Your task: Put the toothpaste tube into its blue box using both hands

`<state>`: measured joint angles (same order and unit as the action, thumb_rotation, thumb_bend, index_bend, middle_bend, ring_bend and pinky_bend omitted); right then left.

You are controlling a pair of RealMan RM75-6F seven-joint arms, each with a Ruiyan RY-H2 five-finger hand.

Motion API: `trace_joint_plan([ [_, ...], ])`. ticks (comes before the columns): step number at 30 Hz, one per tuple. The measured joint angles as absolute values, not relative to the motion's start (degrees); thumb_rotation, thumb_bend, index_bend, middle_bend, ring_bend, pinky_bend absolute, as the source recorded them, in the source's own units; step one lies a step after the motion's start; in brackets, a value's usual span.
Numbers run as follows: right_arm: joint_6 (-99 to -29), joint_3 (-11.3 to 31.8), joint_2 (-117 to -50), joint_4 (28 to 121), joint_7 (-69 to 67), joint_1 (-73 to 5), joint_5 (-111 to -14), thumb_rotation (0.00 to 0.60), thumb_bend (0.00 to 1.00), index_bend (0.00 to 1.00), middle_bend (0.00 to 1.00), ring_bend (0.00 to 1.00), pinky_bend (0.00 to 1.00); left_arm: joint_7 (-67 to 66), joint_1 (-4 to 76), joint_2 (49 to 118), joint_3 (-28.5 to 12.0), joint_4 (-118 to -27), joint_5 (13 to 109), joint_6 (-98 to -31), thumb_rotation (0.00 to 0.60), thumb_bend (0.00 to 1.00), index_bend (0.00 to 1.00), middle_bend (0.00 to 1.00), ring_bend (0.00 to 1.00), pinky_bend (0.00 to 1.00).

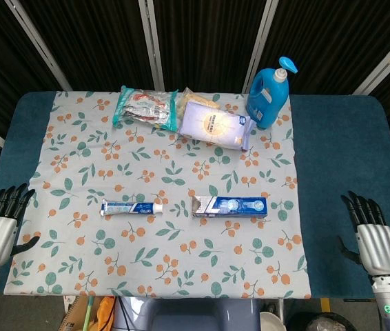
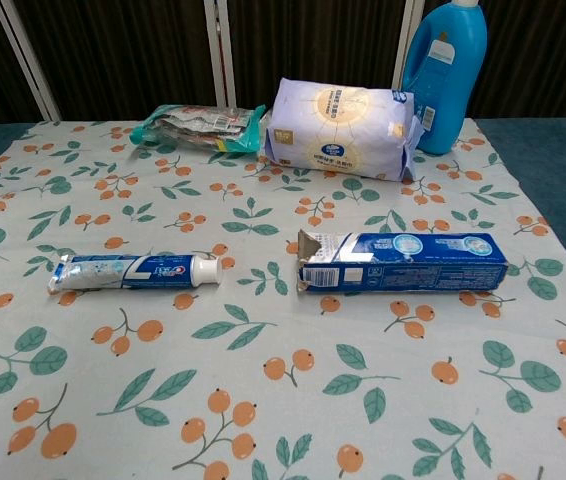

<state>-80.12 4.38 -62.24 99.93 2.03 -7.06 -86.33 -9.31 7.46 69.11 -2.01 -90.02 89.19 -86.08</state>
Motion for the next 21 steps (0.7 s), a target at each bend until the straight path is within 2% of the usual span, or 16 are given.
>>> trace_joint_plan([
  [8, -70.01, 9.59, -63.33, 107.07, 12.05, -16.42, -80.23, 0.6, 0.36, 0.0, 0.15, 0.12, 0.03, -8.82, 7.69, 68.77, -2.0, -90.41, 88.51, -85.11, 0.6, 0.09, 0.0, 0.0, 0.0, 0.0],
  [14, -63.85, 12.72, -68.78, 108.64, 19.97, -23.17, -71.26, 0.6, 0.36, 0.0, 0.17, 0.14, 0.04, -8.49, 7.9, 68.14, -1.94, -90.61, 88.26, -84.45, 0.6, 0.09, 0.0, 0.0, 0.0, 0.0],
  [21, -59.01, 14.11, -76.46, 107.54, 26.13, -29.64, -61.74, 0.6, 0.37, 0.0, 0.17, 0.14, 0.04, -8.15, 8.21, 67.82, -1.73, -90.37, 88.55, -83.85, 0.6, 0.09, 0.0, 0.0, 0.0, 0.0],
])
